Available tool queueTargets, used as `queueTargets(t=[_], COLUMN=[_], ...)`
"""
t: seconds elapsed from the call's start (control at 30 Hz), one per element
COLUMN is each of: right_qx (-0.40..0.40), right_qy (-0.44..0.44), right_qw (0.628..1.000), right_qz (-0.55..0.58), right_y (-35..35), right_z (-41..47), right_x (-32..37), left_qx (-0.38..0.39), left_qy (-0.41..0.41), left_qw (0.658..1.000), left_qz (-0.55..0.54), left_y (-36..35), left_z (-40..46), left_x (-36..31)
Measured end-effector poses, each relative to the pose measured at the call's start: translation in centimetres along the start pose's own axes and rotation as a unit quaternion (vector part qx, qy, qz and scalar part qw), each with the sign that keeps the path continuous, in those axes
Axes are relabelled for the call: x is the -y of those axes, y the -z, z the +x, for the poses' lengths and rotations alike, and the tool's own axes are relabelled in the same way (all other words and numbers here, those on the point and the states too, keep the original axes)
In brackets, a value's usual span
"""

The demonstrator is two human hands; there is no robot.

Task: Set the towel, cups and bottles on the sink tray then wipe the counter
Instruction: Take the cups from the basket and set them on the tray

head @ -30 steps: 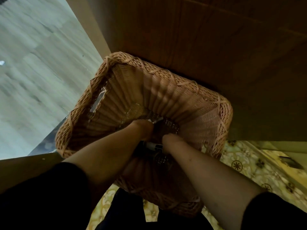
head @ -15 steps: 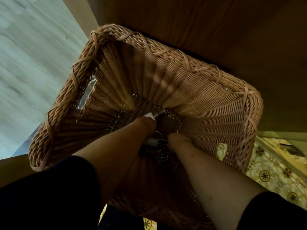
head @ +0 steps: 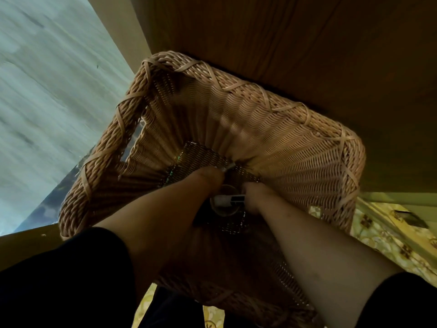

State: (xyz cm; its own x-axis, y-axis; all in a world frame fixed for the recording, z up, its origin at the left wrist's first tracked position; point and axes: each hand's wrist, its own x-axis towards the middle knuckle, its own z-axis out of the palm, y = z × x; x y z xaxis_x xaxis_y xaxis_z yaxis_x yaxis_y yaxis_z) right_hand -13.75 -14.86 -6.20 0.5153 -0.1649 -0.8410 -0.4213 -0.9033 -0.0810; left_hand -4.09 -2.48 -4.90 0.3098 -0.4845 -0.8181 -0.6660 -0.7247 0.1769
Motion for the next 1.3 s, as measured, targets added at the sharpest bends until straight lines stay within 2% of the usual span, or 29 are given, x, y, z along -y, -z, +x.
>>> queueTargets(t=[0.2,0.53,0.77,0.93,1.03,1.13,1.3], right_qx=[-0.033,-0.001,0.021,0.103,0.116,0.120,0.133], right_qy=[0.014,-0.047,-0.038,-0.019,0.004,0.014,0.014], right_qw=[0.999,0.996,0.997,0.994,0.993,0.992,0.988], right_qz=[0.000,0.071,0.060,-0.028,-0.001,0.044,0.075], right_y=[3.7,-0.4,-2.1,-3.4,-4.7,-5.4,-3.5], right_z=[-1.9,2.1,4.0,5.1,5.5,5.5,4.7], right_x=[-0.5,0.8,0.7,0.9,1.0,1.0,0.7], left_qx=[-0.084,-0.128,-0.101,-0.076,-0.051,-0.062,-0.066], left_qy=[0.003,0.016,0.060,0.071,0.090,0.075,0.076], left_qw=[0.995,0.991,0.991,0.990,0.986,0.982,0.987], left_qz=[-0.052,-0.022,-0.069,-0.092,-0.134,-0.165,-0.124], left_y=[1.9,-0.2,-1.6,-2.2,-2.5,-2.5,-2.1], left_z=[-1.4,2.0,2.0,2.2,2.4,2.5,1.8], left_x=[0.9,1.3,2.1,2.0,2.0,2.3,1.9])
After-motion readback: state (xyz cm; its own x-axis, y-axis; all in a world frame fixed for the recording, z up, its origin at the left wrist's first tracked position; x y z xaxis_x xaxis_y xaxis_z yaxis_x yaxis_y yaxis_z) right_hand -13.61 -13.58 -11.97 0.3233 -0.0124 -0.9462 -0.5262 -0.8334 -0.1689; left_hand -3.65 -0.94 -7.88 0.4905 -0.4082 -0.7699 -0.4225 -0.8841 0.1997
